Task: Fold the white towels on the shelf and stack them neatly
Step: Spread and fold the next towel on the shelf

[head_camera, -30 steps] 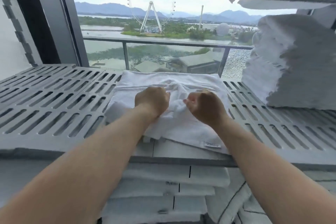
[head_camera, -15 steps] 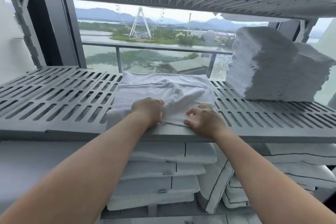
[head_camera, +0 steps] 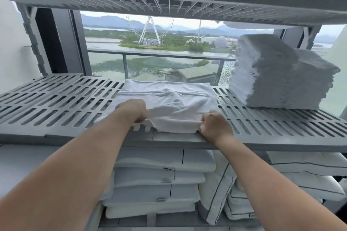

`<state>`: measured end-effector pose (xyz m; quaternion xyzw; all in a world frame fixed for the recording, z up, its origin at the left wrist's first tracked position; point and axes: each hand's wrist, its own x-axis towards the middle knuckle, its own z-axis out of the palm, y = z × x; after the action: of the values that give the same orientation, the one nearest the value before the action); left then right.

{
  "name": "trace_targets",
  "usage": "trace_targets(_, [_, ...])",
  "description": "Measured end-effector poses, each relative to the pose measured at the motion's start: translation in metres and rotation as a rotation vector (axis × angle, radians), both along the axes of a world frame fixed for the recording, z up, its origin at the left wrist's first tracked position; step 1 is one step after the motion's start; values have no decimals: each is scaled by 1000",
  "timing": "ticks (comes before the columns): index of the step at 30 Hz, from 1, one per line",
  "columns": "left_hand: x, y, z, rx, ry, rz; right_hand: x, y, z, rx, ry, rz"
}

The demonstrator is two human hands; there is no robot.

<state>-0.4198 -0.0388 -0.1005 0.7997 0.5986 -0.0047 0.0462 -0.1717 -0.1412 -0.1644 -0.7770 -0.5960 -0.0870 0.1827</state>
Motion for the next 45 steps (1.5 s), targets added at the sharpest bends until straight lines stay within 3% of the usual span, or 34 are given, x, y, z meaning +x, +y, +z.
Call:
trace_targets(5, [18,-15,1,-60,179,-40,24,-16,2,166,-158,-138])
trace_targets(7, [35,-22,-3,34,100,-87,29,-20,5,190,-193,-136])
trace_targets(10, [64,-37,-14,79,-142,-324,34,-28,2,116,-217,-134])
trace_targets(13, [88,-55,-33,-15,-198,-501,39,-32,-2,85,-36,-93])
trace_targets(18, [96,-63,-55,-22,-65,-555,45,-35,-9,136,10,-3])
trace_targets(25, [87,-72,-48,229,31,-629,52,-37,-21,143,113,76])
trace_targets(31, [84,-81,-50,345,53,-635,70,-45,-9,101,508,95])
trace_targets(34, [82,-85,-54,396,78,-634,78,-53,-10,157,583,140])
trace_targets(37, [83,-83,-56,347,-41,-527,82,-64,-22,230,488,253])
trace_targets(42, [94,-84,-54,335,30,-460,86,-83,-41,205,-50,479])
trace_targets(45, [101,-84,-54,370,91,-439,87,-87,-39,270,-36,455])
